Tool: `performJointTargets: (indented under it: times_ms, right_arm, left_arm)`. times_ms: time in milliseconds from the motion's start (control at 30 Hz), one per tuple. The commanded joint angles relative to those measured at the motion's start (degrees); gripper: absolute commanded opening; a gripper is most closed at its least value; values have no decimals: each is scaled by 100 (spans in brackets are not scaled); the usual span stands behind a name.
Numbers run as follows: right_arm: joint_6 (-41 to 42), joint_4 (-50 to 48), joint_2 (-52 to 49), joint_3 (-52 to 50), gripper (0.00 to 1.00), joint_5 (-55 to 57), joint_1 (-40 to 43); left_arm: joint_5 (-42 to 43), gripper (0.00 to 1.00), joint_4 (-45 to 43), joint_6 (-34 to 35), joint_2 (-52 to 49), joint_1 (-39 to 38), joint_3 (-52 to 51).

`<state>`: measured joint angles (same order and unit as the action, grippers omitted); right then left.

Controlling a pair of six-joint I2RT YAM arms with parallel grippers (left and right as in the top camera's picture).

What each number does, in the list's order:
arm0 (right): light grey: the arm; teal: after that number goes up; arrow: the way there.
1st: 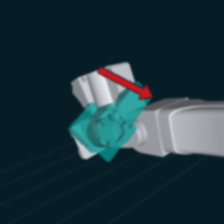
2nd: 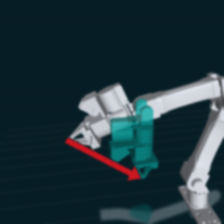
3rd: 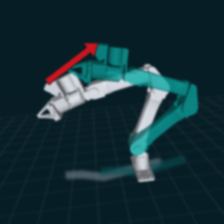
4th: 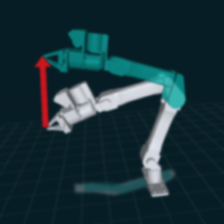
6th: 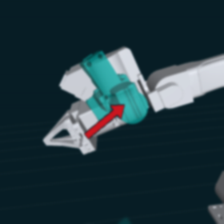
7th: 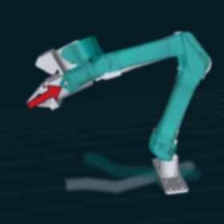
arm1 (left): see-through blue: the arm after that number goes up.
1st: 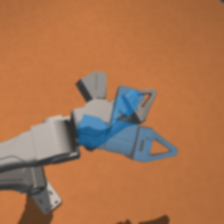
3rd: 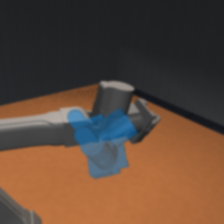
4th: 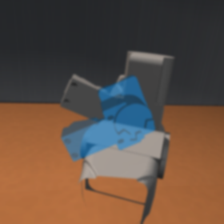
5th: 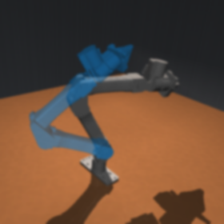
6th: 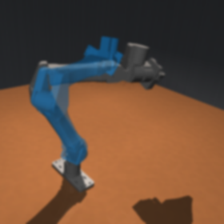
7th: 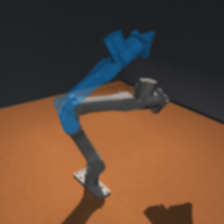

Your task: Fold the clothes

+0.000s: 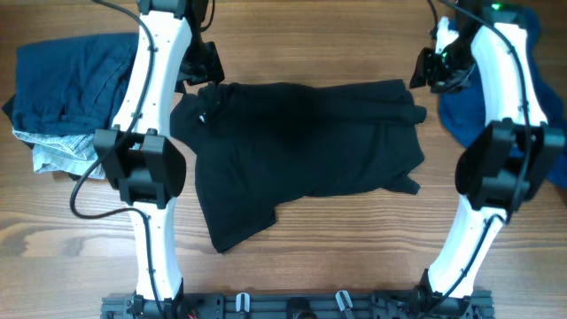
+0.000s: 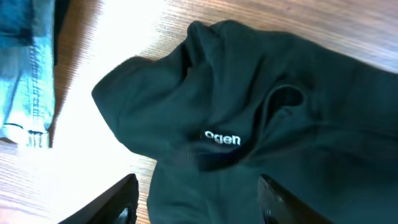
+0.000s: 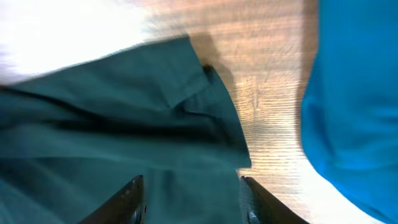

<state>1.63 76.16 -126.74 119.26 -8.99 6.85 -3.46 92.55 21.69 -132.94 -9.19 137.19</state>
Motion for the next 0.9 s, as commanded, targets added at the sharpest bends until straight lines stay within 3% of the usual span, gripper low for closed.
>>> performJointTargets:
  times_ms: [0, 67, 133, 267, 433, 533, 600, 733, 867]
  right_arm:
    - [-15, -7, 619, -2, 49, -138, -2]
    - [-17, 92, 643, -4, 49, -136, -2]
    - [-35, -131, 577, -59, 57, -136, -2]
    - [-31, -455, 175, -90, 60, -149, -2]
    - [-282, -514, -20, -90, 60, -332, -2]
    - [-313, -546, -22, -90, 60, -323, -2]
    - [-310, -608, -22, -90, 60, -308, -2]
    - [-313, -649, -24, -90, 60, -304, -2]
    - [-310, -675, -24, -90, 60, -243, -2]
  left_arm:
    - [63, 64, -42, -28, 706, 31, 44]
    - [155, 69, 61, -52, 734, 31, 44]
    - [153, 76, 26, -55, 732, 31, 44]
    - [164, 74, -573, -74, 669, -7, 42]
    - [365, 76, -944, -1353, 87, -136, 37]
    - [369, 74, -901, -1926, -278, -136, 37]
    - [713, 73, -859, -2699, -450, -168, 37]
    - [710, 67, -857, -3058, -675, -179, 26]
    - [922, 52, -658, -3501, -743, -249, 26]
